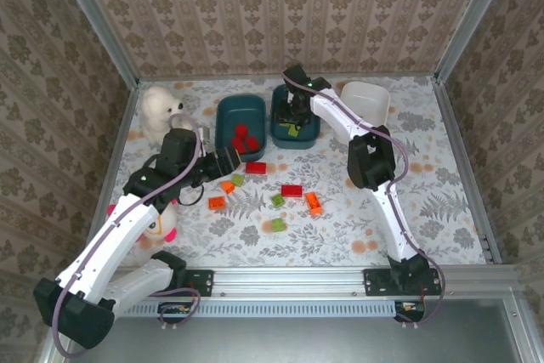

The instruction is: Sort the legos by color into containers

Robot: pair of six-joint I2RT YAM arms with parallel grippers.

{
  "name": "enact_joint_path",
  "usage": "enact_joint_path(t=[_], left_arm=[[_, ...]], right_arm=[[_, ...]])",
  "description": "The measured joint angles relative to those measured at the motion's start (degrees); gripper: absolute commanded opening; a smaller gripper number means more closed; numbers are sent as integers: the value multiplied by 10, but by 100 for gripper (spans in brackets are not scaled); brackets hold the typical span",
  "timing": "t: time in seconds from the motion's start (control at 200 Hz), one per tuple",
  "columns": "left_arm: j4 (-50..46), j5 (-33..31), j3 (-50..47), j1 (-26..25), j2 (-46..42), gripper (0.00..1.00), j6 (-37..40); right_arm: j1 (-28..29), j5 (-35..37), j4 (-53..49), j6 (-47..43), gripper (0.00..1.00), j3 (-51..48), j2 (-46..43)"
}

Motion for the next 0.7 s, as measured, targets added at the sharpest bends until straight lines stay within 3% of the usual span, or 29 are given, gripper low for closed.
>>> enact_joint_path(t=[0.175,0.415,0.7], left_arm=[[0,-6,0,-2,0,72,-2],[0,-9,0,-4,0,72,-2],[-8,-9,0,-4,0,72,-2]], right_arm=[[0,-22,0,18,39,10,25],[0,-29,-8,29,56,13,34],[0,-17,-17,26,56,14,8]])
